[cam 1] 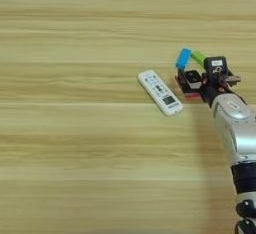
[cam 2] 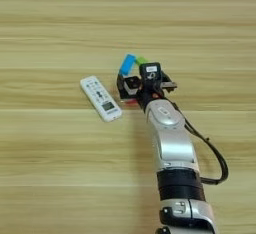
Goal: Move the objects on the table
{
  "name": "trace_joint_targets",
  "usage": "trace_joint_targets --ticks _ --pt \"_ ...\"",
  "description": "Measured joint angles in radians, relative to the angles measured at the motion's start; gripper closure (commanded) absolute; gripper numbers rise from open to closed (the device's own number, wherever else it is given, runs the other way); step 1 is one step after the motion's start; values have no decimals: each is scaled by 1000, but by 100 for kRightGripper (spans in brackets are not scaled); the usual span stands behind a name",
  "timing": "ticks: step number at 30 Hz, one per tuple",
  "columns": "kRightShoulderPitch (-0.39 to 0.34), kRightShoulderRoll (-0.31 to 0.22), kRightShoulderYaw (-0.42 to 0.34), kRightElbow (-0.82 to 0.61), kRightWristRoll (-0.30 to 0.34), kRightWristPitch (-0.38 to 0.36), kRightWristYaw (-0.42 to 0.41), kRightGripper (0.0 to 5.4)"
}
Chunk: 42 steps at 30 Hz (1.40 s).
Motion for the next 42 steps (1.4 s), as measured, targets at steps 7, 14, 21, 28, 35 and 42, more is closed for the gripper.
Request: trace_joint_targets --ticks 7,14,21,28,35,42 --pt "-1 -1 1 13 0 3 2 4" --pt "-2 -4 7 22 -5 29 2 4" --pt "-11 -6 15 29 -6 71 2 4" --pt "-17 -7 16 30 -6 116 6 4" --pt "-24 -8 16 46 -2 157 16 4" --pt "-40 -8 10 56 18 198 36 4"
